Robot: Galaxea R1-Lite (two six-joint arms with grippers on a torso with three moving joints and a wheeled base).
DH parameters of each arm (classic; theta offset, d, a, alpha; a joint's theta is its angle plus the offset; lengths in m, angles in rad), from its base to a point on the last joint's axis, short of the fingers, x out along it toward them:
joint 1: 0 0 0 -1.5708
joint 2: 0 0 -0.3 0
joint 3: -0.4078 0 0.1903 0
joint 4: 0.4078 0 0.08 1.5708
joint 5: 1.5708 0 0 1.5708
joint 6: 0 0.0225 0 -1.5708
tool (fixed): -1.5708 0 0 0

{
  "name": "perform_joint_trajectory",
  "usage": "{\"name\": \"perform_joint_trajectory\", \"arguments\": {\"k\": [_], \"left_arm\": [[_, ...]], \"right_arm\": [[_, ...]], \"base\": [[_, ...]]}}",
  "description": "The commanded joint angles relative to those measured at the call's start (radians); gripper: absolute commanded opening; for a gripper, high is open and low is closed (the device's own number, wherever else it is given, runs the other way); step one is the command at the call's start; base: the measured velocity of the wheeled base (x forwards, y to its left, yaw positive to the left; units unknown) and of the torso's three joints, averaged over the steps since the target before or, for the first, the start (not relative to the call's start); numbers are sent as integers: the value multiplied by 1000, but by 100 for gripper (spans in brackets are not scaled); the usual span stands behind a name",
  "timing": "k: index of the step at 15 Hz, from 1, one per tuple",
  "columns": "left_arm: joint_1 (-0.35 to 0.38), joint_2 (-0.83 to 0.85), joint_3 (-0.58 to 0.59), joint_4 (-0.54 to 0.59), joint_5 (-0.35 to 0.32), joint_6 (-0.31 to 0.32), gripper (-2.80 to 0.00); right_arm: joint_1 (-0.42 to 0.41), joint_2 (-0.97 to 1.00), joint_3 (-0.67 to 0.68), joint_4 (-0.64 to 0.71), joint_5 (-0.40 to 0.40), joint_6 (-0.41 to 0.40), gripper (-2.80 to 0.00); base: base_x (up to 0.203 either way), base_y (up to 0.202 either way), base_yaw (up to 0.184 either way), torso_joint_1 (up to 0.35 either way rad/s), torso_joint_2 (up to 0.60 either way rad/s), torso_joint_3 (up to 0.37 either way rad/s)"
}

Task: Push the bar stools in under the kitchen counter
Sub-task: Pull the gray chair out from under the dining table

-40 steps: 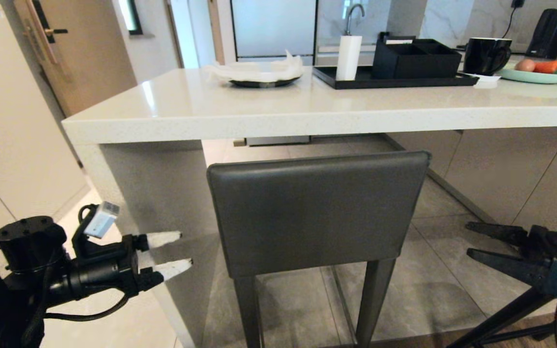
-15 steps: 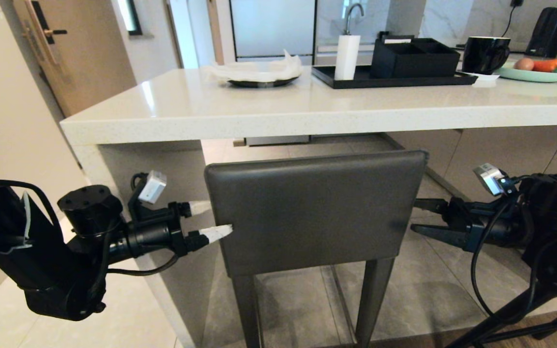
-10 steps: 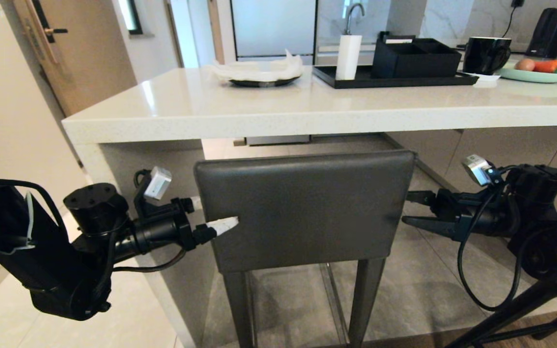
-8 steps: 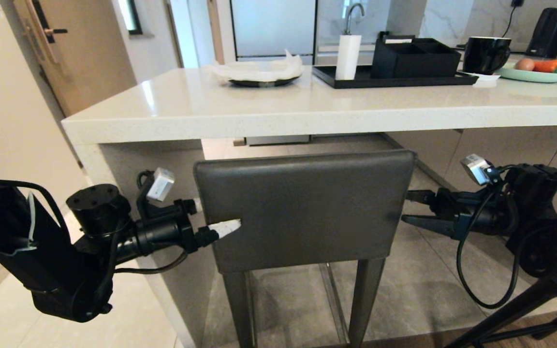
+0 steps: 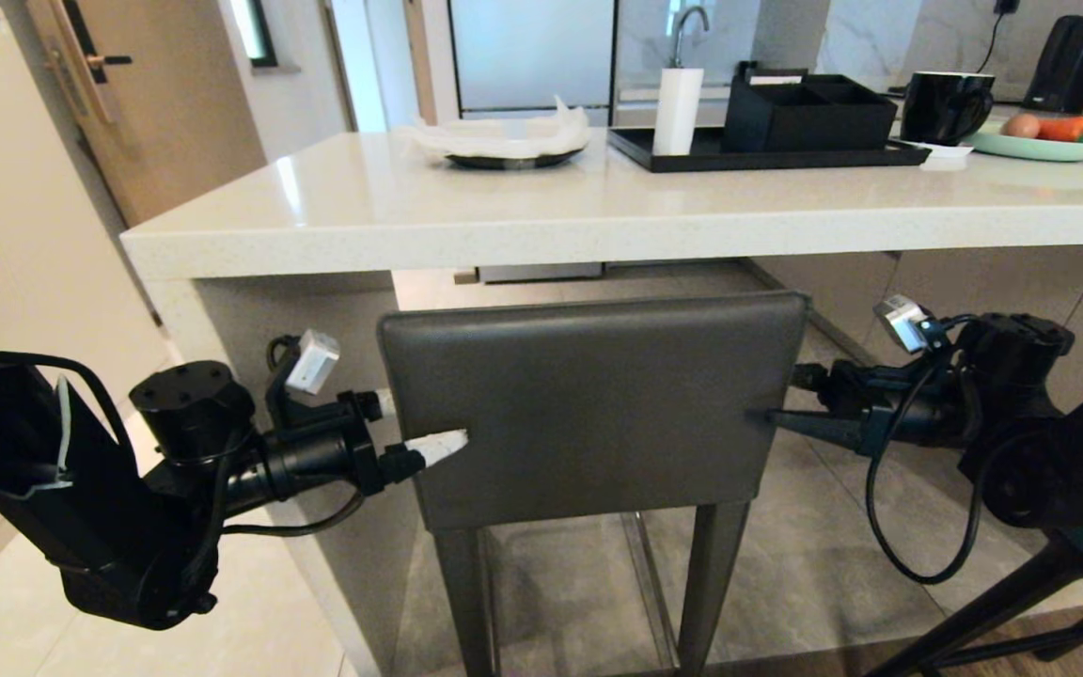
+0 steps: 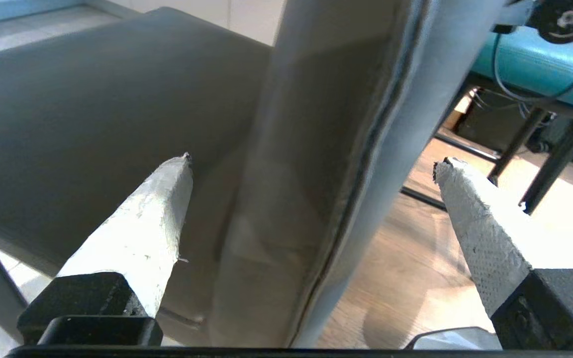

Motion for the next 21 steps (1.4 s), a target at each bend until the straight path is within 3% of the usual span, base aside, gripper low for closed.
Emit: {"name": "perform_joint_trajectory", "arguments": {"k": [1,5,8,14,21], "left_arm": [[0,3,0,-9,-3,-2,0],[-43,-18,54,-9,2,10,0],[-63,-37,108,-9,6,68,0],[-80,-37,104,-9,6,69,0],[-98,-53,106,-9,41,64,0]], "right_arm": [[31,2,-1,-8,6,3,0],[68,-5,23,-37,-11,7,0],[69,-5,62,-77,-13,10,0],[81,-34,92,-88,-16,14,0],[82,-50,93,-88,-17,27,0]], "base": [[0,0,0,0,0,0],[0,0,0,0,0,0],[0,0,0,0,0,0],[0,0,0,0,0,0],[-172,0,-1,2,2,1]]}}
